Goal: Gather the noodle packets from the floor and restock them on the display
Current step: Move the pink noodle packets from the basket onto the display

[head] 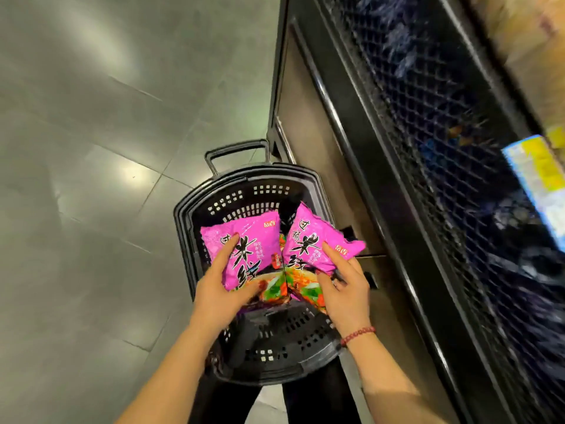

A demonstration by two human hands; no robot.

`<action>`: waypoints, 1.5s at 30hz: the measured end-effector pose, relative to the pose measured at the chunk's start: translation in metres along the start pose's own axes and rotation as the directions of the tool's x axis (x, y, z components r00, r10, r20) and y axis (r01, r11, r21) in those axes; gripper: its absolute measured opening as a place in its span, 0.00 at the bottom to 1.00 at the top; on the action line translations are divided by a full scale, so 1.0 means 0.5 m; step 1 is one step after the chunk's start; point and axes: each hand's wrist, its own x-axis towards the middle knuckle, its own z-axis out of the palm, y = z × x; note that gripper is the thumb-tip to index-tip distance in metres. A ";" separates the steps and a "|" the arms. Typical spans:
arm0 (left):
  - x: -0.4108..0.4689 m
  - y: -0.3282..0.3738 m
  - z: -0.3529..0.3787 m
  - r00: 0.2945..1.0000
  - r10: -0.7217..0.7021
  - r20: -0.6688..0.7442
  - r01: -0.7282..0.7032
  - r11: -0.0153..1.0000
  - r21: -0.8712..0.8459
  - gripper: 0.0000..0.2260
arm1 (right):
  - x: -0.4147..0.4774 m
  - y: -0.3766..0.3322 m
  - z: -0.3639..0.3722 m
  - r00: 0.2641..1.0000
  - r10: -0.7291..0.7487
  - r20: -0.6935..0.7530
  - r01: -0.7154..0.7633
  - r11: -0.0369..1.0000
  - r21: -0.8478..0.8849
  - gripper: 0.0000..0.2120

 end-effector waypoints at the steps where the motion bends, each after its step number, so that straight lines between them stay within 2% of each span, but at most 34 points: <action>1: -0.024 0.036 -0.021 1.000 0.013 0.009 -0.013 1.000 -0.007 0.41 | -0.026 -0.042 -0.019 1.000 -0.022 -0.011 0.022 1.000 0.009 0.30; 6: -0.124 0.215 -0.110 0.989 0.087 0.120 -0.087 0.996 -0.003 0.41 | -0.127 -0.233 -0.114 0.985 -0.142 -0.097 0.145 0.989 0.033 0.29; 10: -0.177 0.340 -0.139 0.963 0.209 0.170 -0.208 0.978 -0.024 0.41 | -0.194 -0.341 -0.189 0.960 -0.231 -0.160 0.235 0.972 0.008 0.29; 18: -0.200 0.541 -0.069 0.850 0.420 0.318 -0.419 0.905 -0.077 0.39 | -0.258 -0.444 -0.372 0.872 -0.388 -0.298 0.368 0.922 -0.121 0.30; 21: -0.201 0.606 0.003 0.797 0.483 0.362 -0.487 0.869 -0.086 0.39 | -0.274 -0.456 -0.457 0.855 -0.355 -0.378 0.333 0.935 -0.123 0.33; 26: -0.213 0.687 0.127 0.720 0.523 0.456 -0.524 0.841 -0.137 0.39 | -0.296 -0.449 -0.582 0.817 -0.275 -0.506 0.252 0.961 -0.116 0.30; 33: -0.233 0.778 0.275 0.616 0.560 0.554 -0.593 0.793 -0.141 0.40 | -0.331 -0.445 -0.742 0.759 -0.244 -0.604 0.156 0.968 -0.195 0.36; 35: -0.235 0.800 0.306 0.593 0.582 0.557 -0.618 0.772 -0.149 0.41 | -0.338 -0.440 -0.793 0.714 -0.238 -0.658 0.137 0.970 -0.202 0.38; 37: -0.234 0.816 0.333 0.574 0.607 0.550 -0.639 0.752 -0.164 0.41 | -0.341 -0.433 -0.848 0.639 -0.254 -0.725 0.095 0.963 -0.254 0.39; 39: -0.233 0.829 0.352 0.569 0.620 0.540 -0.650 0.741 -0.167 0.41 | -0.340 -0.423 -0.903 0.571 -0.299 -0.765 0.060 0.944 -0.325 0.39; 41: -0.230 0.836 0.368 0.577 0.622 0.529 -0.649 0.742 -0.164 0.40 | -0.331 -0.408 -0.947 0.538 -0.330 -0.776 0.029 0.927 -0.374 0.39; 43: -0.226 0.842 0.374 0.588 0.619 0.520 -0.646 0.747 -0.160 0.41 | -0.314 -0.391 -0.969 0.551 -0.327 -0.768 -0.012 0.917 -0.398 0.40; 45: -0.221 0.844 0.382 0.594 0.626 0.505 -0.650 0.744 -0.156 0.41 | -0.295 -0.376 -0.980 0.607 -0.285 -0.742 -0.054 0.916 -0.396 0.40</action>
